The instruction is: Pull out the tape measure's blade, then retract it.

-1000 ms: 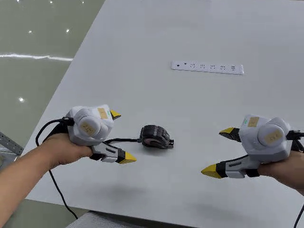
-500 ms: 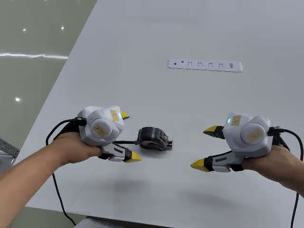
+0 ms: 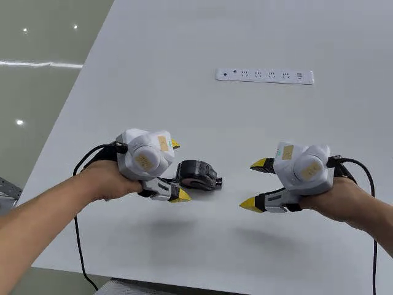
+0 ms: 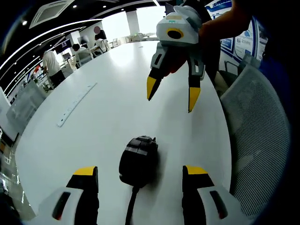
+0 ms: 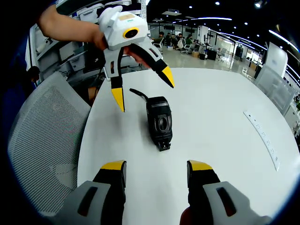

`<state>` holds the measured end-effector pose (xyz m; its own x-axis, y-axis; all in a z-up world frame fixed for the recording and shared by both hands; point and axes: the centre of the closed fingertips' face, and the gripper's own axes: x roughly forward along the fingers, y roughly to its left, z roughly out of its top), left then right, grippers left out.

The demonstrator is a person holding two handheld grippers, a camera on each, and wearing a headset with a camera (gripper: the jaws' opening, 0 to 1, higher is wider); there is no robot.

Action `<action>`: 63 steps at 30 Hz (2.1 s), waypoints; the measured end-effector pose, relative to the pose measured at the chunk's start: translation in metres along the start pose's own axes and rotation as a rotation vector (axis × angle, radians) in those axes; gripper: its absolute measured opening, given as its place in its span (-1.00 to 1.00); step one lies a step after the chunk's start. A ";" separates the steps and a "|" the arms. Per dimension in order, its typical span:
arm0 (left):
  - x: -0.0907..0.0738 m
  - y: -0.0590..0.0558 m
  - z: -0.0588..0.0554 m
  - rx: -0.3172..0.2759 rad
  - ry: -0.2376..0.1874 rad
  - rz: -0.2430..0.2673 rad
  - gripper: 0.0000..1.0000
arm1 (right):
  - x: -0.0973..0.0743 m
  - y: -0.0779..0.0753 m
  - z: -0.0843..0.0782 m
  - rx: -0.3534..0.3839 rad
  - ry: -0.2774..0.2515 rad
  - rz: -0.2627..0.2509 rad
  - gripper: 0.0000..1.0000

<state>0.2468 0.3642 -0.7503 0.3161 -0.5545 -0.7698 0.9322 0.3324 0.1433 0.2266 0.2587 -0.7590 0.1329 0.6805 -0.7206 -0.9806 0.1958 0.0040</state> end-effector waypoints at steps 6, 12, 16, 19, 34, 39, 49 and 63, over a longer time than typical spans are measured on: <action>0.008 0.000 0.003 0.027 0.002 -0.020 0.32 | 0.014 0.000 -0.001 -0.032 0.013 0.016 -0.03; 0.015 -0.002 0.002 0.040 0.007 -0.038 0.28 | 0.029 0.001 0.003 -0.055 0.009 0.038 -0.11; 0.018 -0.002 0.002 0.046 0.008 -0.045 0.23 | 0.039 -0.001 0.003 -0.065 0.011 0.045 -0.14; 0.020 -0.001 0.002 0.048 0.007 -0.047 0.20 | 0.046 -0.003 0.004 -0.080 0.014 0.046 -0.19; 0.033 0.001 0.005 0.071 0.007 -0.070 0.07 | 0.071 -0.014 -0.004 -0.104 0.035 0.056 -0.43; 0.036 0.001 0.004 0.089 0.019 -0.077 0.05 | 0.077 -0.015 -0.007 -0.106 0.047 0.062 -0.45; 0.035 0.000 0.004 0.123 0.033 -0.078 -0.06 | 0.085 -0.015 -0.006 -0.118 0.040 0.071 -0.62; 0.034 0.002 0.005 0.143 0.039 -0.079 -0.24 | 0.086 -0.014 -0.005 -0.124 0.034 0.077 -0.73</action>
<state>0.2602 0.3419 -0.7734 0.2361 -0.5439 -0.8053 0.9704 0.1750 0.1663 0.2512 0.3112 -0.8249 0.0538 0.6653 -0.7447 -0.9983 0.0541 -0.0238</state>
